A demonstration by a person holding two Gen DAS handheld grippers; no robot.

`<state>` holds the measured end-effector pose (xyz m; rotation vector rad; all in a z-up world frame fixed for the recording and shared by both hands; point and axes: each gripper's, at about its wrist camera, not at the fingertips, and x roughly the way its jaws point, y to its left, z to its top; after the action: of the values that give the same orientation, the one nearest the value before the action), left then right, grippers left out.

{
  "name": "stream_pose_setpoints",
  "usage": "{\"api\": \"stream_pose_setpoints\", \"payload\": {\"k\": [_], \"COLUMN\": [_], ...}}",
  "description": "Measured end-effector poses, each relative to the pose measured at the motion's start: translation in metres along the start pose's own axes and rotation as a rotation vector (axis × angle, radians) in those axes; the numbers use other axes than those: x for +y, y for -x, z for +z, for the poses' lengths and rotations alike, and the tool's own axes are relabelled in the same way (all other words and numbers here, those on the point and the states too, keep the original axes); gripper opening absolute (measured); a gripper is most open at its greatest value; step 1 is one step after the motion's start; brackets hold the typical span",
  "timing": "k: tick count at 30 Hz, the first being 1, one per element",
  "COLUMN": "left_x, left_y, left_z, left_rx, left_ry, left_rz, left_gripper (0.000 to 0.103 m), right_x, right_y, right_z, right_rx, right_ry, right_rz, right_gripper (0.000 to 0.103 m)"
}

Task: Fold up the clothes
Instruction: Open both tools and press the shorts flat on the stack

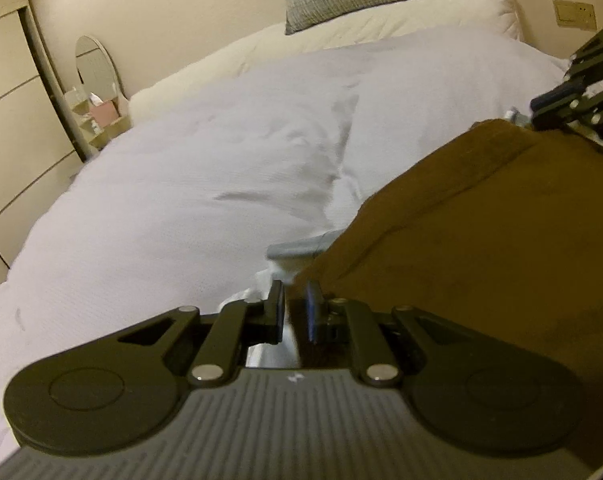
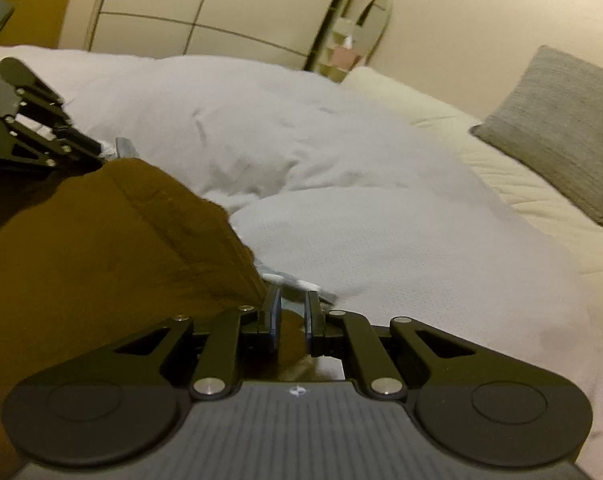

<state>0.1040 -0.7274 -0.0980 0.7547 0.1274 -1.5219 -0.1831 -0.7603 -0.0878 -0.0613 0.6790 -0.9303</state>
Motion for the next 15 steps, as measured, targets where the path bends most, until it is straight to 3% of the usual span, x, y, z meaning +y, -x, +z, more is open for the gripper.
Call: {"api": "stream_pose_setpoints", "payload": {"k": [3,9,15], "left_x": [0.001,-0.021,-0.041], "left_y": [0.027,0.087,0.088], "left_z": [-0.010,-0.037,-0.064], "left_rx": [-0.006,-0.036,0.025], "left_ry": [0.032,0.086,0.092], "left_rz": [-0.013,-0.076,-0.065], "left_gripper": [0.010,0.010,0.010], "right_x": [0.003,0.034,0.047], "right_y": [0.032,0.096,0.092], "right_z": [-0.001,-0.016,-0.042], "right_rx": [-0.030,-0.073,0.044], "right_ry": [-0.049,-0.151,-0.207], "right_rz": [0.012,0.146,0.174], "right_gripper": [0.006,0.007,0.007]}}
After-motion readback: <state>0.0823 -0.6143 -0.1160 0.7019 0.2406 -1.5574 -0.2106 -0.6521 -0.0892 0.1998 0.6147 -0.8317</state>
